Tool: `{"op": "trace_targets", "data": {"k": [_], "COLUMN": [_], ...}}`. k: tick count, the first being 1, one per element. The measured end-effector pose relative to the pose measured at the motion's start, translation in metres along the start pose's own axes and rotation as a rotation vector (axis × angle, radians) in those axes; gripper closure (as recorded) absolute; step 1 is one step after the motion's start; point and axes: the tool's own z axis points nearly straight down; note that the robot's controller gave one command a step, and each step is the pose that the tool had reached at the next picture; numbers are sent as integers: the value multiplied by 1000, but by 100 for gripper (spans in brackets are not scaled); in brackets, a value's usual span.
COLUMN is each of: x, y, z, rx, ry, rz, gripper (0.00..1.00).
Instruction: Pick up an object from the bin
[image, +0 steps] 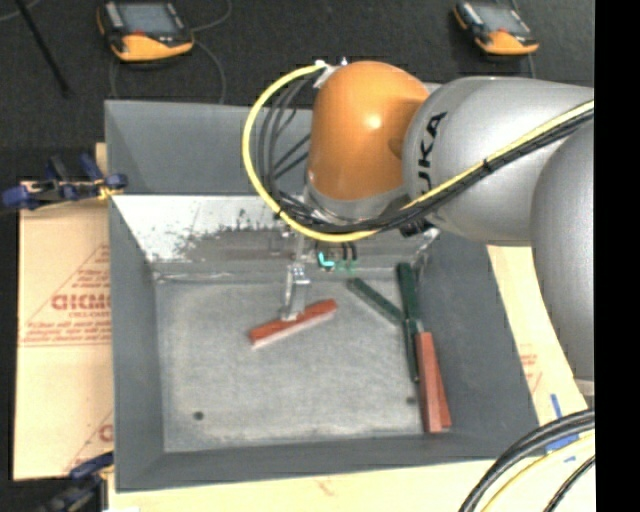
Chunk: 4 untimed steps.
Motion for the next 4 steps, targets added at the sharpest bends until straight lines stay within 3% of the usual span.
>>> {"op": "trace_targets", "data": {"k": [1,2,3,4], "x": [-16,-10,-11,3], "y": [-80,-31,-23,-32], "z": [141,105,101,140], "rx": [3,-2,-2,0], "ry": [-2,-12,-11,-3], "rz": [-219,-209,185,256], "gripper": [0,0,0,0]}}
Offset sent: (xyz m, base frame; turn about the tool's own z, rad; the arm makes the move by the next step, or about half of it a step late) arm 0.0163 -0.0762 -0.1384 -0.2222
